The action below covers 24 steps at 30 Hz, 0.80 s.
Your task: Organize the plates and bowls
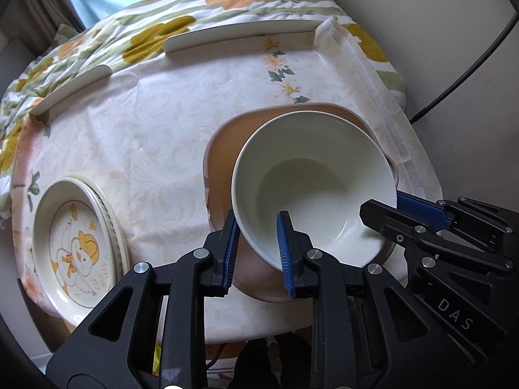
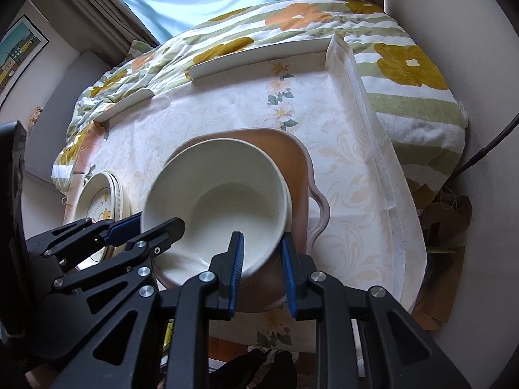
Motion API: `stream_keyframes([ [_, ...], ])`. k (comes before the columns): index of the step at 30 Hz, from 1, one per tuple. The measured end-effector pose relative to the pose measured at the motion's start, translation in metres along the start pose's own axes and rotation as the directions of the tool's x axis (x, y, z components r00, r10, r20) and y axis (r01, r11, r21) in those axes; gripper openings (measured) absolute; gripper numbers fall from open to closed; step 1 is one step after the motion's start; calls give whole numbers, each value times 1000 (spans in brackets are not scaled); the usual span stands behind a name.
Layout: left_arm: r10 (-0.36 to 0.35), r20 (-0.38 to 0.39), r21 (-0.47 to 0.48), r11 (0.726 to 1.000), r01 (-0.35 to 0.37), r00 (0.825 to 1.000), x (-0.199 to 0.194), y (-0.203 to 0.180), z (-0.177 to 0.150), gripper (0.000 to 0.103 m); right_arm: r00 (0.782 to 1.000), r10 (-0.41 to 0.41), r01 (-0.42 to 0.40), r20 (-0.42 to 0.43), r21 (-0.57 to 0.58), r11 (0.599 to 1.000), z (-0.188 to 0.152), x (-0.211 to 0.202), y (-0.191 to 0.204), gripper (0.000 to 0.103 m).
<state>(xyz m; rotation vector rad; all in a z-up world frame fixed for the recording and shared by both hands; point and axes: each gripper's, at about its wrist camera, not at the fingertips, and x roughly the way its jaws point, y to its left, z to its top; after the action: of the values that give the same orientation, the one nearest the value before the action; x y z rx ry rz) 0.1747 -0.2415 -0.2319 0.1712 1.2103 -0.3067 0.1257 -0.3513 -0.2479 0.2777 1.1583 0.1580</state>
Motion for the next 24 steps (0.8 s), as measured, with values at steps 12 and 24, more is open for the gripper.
stream_keyframes([
  [12,-11,81,-1,1000,11,997,-51,15,-6,20,998,12,-12,55,3,1000,-9,-38,2,21],
  [24,56,238,93,992,-81,970,-125,54,-24,103,985,-46,55,169,-47,997,-34,-103,12,92],
])
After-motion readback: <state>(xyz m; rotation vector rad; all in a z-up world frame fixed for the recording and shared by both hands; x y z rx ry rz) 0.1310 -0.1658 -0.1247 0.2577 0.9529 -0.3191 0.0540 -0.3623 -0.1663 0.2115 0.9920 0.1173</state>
